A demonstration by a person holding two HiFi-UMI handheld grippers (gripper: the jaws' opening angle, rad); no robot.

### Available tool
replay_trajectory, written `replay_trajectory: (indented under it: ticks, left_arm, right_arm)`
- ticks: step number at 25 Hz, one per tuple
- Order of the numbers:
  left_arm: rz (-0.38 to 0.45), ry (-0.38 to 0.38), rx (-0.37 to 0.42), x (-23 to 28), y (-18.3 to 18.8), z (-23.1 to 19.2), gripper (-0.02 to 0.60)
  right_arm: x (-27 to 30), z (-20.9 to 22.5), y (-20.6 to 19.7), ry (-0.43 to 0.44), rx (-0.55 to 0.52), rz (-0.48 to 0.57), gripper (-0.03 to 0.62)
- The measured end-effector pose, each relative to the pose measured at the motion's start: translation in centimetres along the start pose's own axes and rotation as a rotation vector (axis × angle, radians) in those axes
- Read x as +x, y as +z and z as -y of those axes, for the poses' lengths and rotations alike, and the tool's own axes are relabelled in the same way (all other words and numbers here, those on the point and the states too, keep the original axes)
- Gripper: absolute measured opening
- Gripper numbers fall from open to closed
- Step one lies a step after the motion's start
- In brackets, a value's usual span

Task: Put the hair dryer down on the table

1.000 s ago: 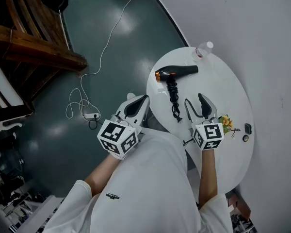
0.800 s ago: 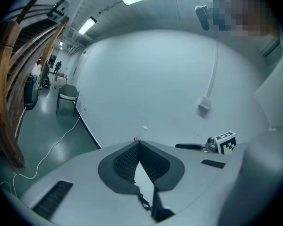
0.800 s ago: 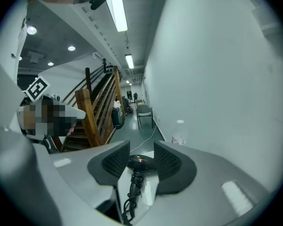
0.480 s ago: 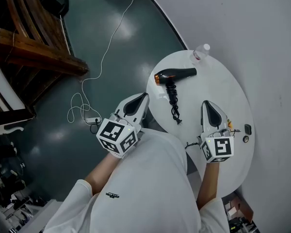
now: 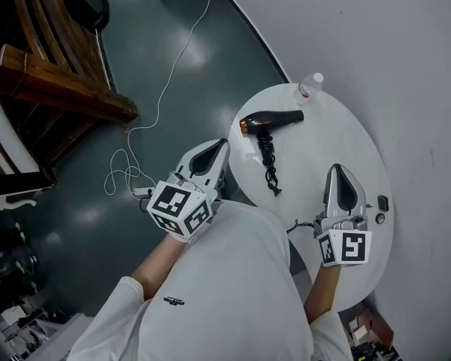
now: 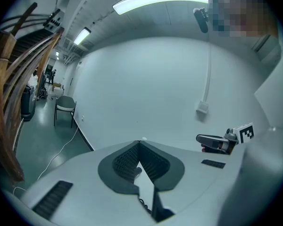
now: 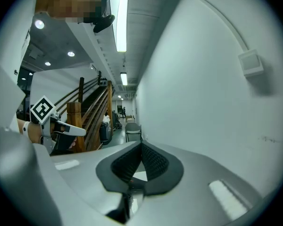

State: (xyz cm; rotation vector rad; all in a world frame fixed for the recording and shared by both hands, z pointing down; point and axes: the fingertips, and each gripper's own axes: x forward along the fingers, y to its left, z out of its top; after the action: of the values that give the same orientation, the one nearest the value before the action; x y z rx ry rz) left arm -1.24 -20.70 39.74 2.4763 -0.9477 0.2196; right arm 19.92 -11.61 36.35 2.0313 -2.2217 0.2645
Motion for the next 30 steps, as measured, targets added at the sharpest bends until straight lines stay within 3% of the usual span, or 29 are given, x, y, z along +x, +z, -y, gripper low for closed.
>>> replay_trajectory:
  ticks: [9,30]
  left_arm:
    - [0.019,-0.002,0.009,-0.5,0.4,0.4,0.008]
    - [0.012,0.005,0.006,-1.3,-0.3,0.6,0.008]
  right_arm:
    - [-0.7,-0.5,0.5,-0.037,0.040,0.056,0.011]
    - [-0.6,-1.3,-0.6,-0.033,0.065,0.037,0.012]
